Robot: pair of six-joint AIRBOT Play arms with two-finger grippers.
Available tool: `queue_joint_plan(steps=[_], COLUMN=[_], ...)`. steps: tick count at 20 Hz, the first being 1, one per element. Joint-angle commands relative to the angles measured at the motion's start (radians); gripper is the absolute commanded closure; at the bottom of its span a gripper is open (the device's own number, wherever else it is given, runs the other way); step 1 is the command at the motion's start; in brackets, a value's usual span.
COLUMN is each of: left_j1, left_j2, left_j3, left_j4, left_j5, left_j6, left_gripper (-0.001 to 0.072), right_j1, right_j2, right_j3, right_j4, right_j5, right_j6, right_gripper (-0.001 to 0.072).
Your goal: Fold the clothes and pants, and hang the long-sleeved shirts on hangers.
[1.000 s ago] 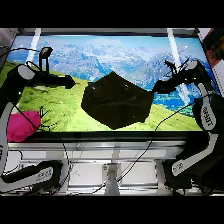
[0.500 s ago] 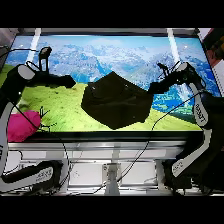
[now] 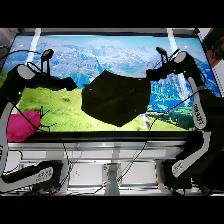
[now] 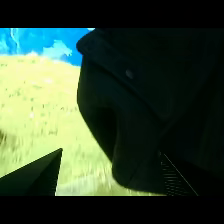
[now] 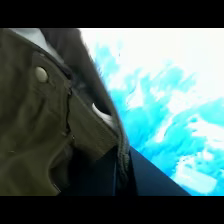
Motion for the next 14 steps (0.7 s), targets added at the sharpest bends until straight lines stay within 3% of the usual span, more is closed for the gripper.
queue_joint_plan(steps=[1, 3, 7, 10, 14], left_j1=[0.001, -0.002, -0.087, -0.227, -0.441], left_j2=[0.001, 0.001, -0.022, -0.087, -0.209], left_j3=[0.0, -0.001, -0.005, -0.02, -0.021], left_j4=[-0.045, -0.122, -0.187, -0.245, -0.29], left_j5=[-0.084, -0.091, -0.09, -0.076, 0.064], left_j6=[0.0, 0.0, 0.019, 0.02, 0.034], left_gripper=[0.0017, 0.0017, 0.0017, 0.0017, 0.0017], right_j1=[-0.098, -0.175, -0.238, -0.218, -0.203], right_j2=[0.055, 0.069, 0.078, 0.104, 0.196], right_j3=[0.049, 0.048, 0.046, 0.043, -0.056], right_j4=[0.03, 0.056, 0.066, 0.071, 0.044], right_j5=[0.006, 0.056, 0.15, 0.106, 0.021], right_j6=[0.181, 0.28, 0.298, 0.299, 0.298], right_gripper=[0.0659, 0.0659, 0.0659, 0.0659, 0.0659])
